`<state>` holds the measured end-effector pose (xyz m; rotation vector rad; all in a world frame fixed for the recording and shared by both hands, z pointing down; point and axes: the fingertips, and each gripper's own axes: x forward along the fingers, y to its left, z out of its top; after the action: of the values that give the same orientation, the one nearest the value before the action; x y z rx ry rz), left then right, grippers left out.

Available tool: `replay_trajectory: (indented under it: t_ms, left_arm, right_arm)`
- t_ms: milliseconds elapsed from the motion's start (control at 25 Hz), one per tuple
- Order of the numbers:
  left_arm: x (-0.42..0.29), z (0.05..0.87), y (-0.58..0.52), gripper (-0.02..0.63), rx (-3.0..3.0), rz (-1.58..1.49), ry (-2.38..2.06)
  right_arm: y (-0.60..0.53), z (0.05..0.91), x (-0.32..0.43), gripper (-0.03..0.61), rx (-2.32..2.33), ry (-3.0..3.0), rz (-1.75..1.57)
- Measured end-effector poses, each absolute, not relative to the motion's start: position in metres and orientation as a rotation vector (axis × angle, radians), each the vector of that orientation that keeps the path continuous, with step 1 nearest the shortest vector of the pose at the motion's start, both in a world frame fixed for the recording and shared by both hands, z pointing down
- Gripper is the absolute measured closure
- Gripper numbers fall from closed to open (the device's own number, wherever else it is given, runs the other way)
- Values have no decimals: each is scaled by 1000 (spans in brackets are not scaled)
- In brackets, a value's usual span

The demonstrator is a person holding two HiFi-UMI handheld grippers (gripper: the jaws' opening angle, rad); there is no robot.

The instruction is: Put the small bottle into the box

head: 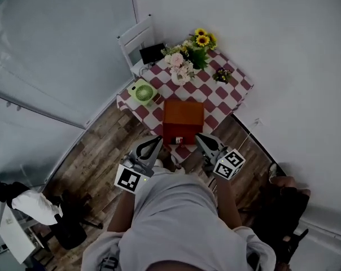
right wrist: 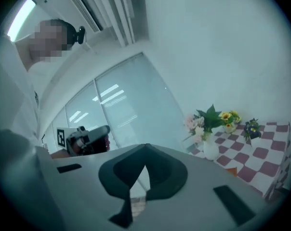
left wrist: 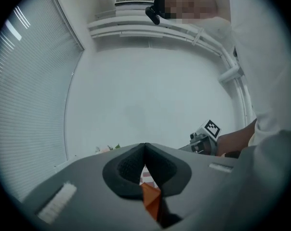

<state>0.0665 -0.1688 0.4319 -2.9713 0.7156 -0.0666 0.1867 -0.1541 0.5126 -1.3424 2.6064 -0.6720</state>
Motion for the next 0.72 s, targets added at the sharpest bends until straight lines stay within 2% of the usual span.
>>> replay_trajectory:
  t_ms: [440,720]
  left_arm:
    - [98,409,-170,614,-3028,41,654]
    - [90,410,-162,614,-3054,59,650]
  right_arm:
    - [-135,397,204,577,-1557,2586,58]
    - [-134,390,194,578,-1576,2575,176]
